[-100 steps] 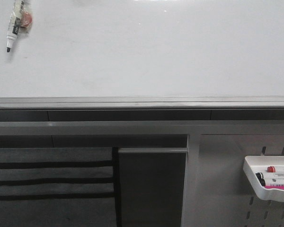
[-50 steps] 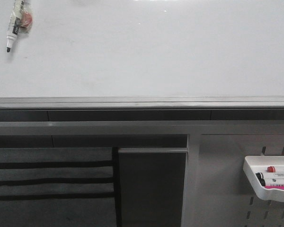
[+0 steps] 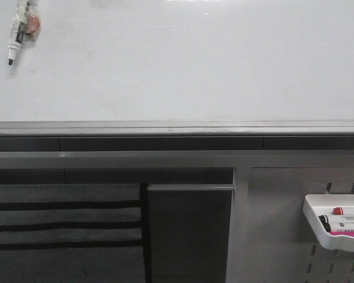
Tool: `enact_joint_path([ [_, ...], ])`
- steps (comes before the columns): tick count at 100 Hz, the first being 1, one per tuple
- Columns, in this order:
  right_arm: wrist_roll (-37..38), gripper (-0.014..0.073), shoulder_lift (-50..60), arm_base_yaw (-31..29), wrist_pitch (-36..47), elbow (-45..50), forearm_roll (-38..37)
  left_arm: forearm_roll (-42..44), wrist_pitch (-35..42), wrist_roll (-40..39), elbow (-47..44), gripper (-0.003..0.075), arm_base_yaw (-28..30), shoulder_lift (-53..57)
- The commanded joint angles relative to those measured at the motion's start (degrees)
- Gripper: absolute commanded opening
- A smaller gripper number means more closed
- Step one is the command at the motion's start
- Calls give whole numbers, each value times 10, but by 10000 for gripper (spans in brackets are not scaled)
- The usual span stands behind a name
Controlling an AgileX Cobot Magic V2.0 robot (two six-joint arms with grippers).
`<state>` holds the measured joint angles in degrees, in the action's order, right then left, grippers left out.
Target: Write number 3 on whiteboard
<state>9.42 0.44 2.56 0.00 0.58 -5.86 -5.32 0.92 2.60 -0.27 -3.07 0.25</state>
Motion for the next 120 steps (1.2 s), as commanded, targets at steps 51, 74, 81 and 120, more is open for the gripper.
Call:
enact_joint_path([
  [51, -3, -69, 9, 0, 45, 15, -5, 0, 42, -5, -4, -20, 1, 16],
  [74, -3, -69, 9, 0, 45, 15, -5, 0, 42, -5, -4, -20, 1, 16],
  [81, -3, -69, 9, 0, 45, 15, -5, 0, 42, -5, -4, -20, 1, 16],
  [120, -3, -69, 9, 0, 61, 15, -4, 0, 46, -5, -4, -20, 1, 16],
])
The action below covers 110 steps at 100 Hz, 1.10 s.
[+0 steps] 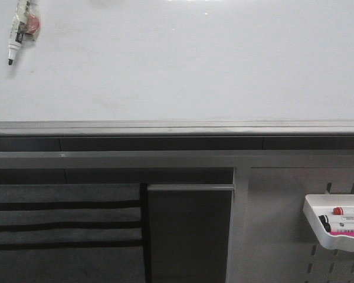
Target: Write number 3 on whiteboard
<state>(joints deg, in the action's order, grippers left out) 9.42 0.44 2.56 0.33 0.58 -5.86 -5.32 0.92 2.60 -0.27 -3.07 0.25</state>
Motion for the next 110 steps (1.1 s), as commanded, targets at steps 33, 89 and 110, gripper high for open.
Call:
enact_joint_path([
  [33, -3, -69, -21, 0, -38, -98, 13, -32, 40, -5, 97, -20, 1, 1],
  [89, -56, -69, -303, 0, -279, -337, 27, 3, -216, 7, 334, -20, 1, -239],
  [110, -56, -69, -351, 0, -296, -337, 36, 2, -218, 7, 332, -20, 1, -277],
])
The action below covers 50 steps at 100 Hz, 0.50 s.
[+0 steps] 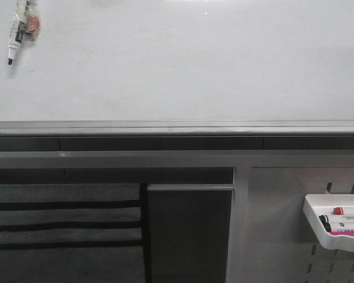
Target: Write number 3 on whiteboard
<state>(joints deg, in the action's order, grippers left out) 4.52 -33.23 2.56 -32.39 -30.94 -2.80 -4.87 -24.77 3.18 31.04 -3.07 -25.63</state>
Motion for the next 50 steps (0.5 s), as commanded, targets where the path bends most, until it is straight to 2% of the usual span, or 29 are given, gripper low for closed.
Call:
enact_joint_path([
  [1, -7, -69, -16, 0, 31, -22, 5, -2, 39, 1, 19, -20, 1, -19],
  [18, -7, -60, -26, 1, 53, -22, 28, -2, 67, 1, 13, -20, 1, -35],
  [25, -7, -9, -26, 7, 64, -22, 28, -2, 94, 1, 11, -15, 1, -42],
  [30, -7, 69, -26, 12, 69, -22, 28, -1, 105, 1, 11, 13, 1, -51],
  [39, -7, 225, -26, 24, 79, -22, 34, -1, 124, 1, 11, 124, 1, -67],
  [44, -7, 316, -26, 32, 81, -26, 47, -2, 134, 1, 11, 210, 1, -80],
  [50, -7, 371, -26, 42, 81, -33, 57, -6, 138, 1, 15, 337, -2, -93],
])
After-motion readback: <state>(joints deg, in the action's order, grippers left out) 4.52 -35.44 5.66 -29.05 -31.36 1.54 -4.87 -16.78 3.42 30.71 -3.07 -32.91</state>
